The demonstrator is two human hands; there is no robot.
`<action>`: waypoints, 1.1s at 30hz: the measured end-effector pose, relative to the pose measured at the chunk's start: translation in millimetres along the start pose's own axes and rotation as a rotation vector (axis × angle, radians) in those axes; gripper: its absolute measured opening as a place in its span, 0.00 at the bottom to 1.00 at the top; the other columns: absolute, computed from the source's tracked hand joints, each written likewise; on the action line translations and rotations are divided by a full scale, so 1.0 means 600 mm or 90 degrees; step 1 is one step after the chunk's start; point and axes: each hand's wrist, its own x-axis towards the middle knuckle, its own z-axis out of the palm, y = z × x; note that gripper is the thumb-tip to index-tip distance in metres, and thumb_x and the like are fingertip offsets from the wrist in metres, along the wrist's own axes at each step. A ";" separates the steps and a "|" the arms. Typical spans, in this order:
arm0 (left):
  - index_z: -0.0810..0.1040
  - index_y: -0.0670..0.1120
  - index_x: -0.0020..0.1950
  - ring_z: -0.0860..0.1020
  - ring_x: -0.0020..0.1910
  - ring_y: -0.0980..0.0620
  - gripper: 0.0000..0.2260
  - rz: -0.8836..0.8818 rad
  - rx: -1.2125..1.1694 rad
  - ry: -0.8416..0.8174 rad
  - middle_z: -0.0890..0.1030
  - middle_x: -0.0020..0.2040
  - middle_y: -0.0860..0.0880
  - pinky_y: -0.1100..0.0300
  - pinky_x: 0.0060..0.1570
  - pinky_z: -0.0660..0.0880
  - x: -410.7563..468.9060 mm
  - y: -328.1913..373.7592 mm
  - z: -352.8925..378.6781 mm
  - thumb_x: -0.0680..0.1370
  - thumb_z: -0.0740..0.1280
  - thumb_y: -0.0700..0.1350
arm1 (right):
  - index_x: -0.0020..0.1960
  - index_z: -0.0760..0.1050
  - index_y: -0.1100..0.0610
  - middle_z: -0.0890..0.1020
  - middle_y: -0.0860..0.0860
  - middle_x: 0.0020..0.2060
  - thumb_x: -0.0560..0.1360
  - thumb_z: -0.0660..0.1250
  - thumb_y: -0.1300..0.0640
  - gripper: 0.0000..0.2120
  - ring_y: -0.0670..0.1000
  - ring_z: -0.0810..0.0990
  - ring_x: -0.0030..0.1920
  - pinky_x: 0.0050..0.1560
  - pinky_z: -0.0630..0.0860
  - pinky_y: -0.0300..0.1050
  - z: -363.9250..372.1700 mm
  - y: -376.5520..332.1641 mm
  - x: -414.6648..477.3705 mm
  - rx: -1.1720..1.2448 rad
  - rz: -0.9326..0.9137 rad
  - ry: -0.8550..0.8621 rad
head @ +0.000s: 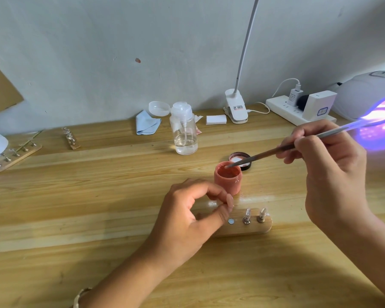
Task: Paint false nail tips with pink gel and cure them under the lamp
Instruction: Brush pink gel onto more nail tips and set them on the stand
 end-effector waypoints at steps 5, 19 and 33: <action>0.83 0.55 0.40 0.78 0.55 0.58 0.05 0.057 0.164 0.010 0.81 0.48 0.60 0.50 0.60 0.68 -0.002 -0.005 0.012 0.68 0.78 0.47 | 0.39 0.76 0.53 0.81 0.46 0.30 0.68 0.64 0.55 0.03 0.47 0.78 0.33 0.40 0.73 0.39 0.001 0.001 -0.001 -0.002 -0.001 0.000; 0.83 0.57 0.40 0.72 0.59 0.61 0.05 0.063 0.277 -0.022 0.77 0.55 0.62 0.58 0.65 0.60 -0.004 -0.015 0.013 0.66 0.77 0.52 | 0.40 0.75 0.55 0.81 0.46 0.30 0.69 0.63 0.55 0.04 0.45 0.78 0.33 0.39 0.73 0.38 0.002 0.001 -0.001 -0.004 -0.004 -0.007; 0.85 0.53 0.49 0.67 0.67 0.46 0.14 0.171 0.438 0.039 0.76 0.64 0.48 0.45 0.70 0.63 -0.001 0.007 0.036 0.66 0.75 0.55 | 0.41 0.74 0.53 0.80 0.42 0.29 0.69 0.63 0.55 0.03 0.44 0.79 0.34 0.39 0.72 0.36 0.001 -0.005 0.004 0.010 -0.027 0.064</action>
